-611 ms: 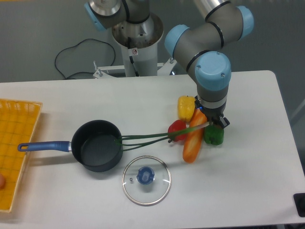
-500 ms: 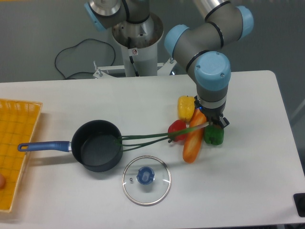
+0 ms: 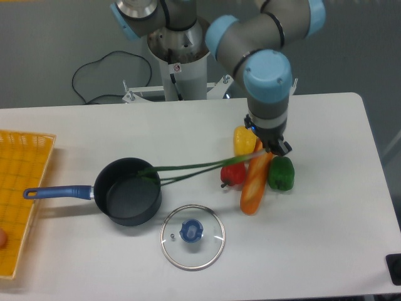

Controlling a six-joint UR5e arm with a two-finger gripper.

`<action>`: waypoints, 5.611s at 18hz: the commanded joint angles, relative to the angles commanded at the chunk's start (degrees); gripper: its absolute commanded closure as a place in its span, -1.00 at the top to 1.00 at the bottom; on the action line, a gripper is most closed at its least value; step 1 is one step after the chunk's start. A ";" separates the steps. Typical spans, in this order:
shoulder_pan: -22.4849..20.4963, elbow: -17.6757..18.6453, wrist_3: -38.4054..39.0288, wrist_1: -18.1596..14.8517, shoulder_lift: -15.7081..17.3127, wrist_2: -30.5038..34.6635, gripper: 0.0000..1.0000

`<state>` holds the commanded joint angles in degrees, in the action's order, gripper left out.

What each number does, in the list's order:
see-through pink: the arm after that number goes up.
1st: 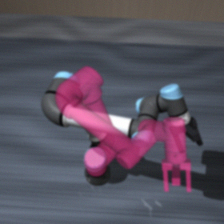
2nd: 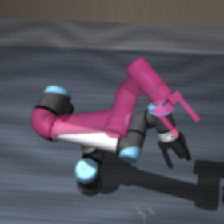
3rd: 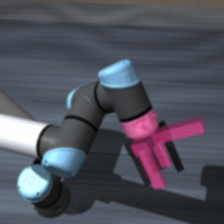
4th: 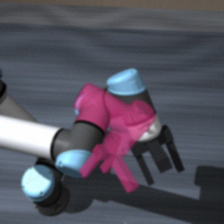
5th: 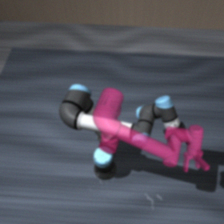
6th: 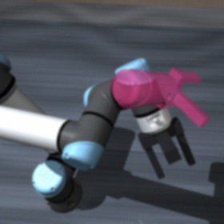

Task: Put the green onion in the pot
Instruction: 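Carry the green onion toward the black saucepan, lowering its leaves inside, then lower the gripper to push the green onion deeper into the saucepan, then open the gripper to release the green onion into the saucepan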

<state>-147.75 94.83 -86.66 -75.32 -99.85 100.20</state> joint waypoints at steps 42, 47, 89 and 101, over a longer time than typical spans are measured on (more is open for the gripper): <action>19.78 5.89 30.06 0.26 -3.42 22.59 -0.85; 19.87 5.81 32.43 0.26 -4.30 22.94 -0.85; 27.34 5.63 42.28 -1.58 -7.20 27.25 -0.68; 27.34 5.54 42.28 -1.49 -7.38 27.25 0.00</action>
<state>-120.41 100.37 -44.38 -76.82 -107.23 127.44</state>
